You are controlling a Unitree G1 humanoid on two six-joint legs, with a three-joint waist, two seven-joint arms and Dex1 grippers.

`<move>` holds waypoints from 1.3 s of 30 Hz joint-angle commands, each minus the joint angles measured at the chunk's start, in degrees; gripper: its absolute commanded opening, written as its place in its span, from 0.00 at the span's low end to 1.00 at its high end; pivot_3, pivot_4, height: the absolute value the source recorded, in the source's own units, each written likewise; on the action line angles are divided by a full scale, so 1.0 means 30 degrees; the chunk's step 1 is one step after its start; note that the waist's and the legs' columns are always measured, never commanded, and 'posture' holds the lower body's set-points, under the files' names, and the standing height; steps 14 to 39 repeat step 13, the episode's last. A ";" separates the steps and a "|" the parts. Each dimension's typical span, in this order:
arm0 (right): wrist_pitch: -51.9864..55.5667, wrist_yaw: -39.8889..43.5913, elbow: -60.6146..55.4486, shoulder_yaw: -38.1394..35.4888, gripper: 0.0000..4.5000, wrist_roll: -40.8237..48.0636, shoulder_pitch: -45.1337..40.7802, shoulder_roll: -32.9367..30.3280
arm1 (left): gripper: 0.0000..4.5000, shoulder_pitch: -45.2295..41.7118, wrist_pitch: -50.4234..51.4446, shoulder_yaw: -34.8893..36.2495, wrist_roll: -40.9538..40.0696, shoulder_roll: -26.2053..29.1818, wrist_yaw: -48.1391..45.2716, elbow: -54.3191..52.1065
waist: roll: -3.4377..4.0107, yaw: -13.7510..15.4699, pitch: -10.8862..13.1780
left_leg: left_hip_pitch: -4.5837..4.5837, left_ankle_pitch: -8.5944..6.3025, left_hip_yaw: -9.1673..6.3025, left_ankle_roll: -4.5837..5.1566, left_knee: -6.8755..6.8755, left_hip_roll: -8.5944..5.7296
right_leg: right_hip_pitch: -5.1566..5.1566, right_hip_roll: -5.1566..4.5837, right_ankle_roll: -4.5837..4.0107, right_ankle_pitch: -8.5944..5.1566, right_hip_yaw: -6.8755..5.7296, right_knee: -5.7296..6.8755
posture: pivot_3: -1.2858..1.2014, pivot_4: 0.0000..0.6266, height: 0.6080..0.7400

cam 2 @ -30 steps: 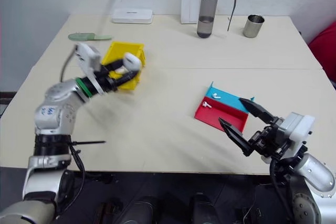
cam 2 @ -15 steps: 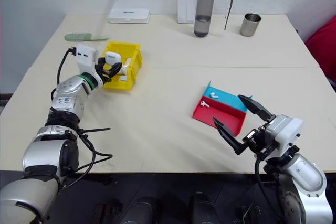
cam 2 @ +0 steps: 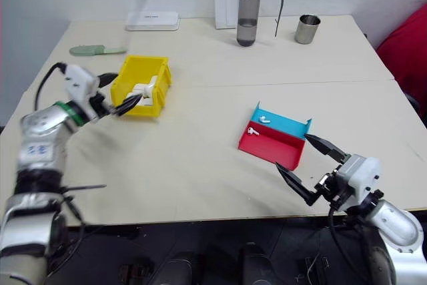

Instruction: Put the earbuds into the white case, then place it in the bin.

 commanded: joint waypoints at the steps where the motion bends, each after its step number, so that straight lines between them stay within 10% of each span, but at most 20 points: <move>1: -0.0899 0.2565 0.1844 -0.0887 1.00 0.0599 -0.0577 -0.1506 | 0.99 0.4791 0.1460 0.2646 -0.2024 0.1587 -0.1758 -0.5751 | 0.0003 0.0052 0.0001 | 0.0026 0.0000 0.0012 0.0001 -0.0025 0.0002 | 0.0019 -0.0002 0.0000 0.0000 0.0023 -0.0058 | 0.52 0.24 1.00; 11: -0.3201 0.7482 0.9169 -0.0660 1.00 -0.0073 -0.4457 -0.4345 | 0.99 1.6148 -0.1272 0.7798 -0.0346 0.0765 -0.2135 -0.8044 | 0.0027 0.0907 0.0010 | 0.0278 -0.0018 -0.0006 0.0039 -0.0088 0.0038 | 0.0403 0.0023 -0.0028 -0.0015 0.0034 -0.0378 | 0.52 0.24 1.00; 39: -0.3665 0.7783 1.0360 -0.0495 1.00 -0.0312 -0.5252 -0.4275 | 0.99 1.6690 -0.1616 0.7995 -0.0305 0.0316 -0.1879 -0.8242 | 0.0028 0.1008 0.0010 | 0.0268 -0.0024 -0.0001 0.0052 -0.0079 0.0033 | 0.0416 0.0021 -0.0027 -0.0015 0.0037 -0.0415 | 0.52 0.24 1.00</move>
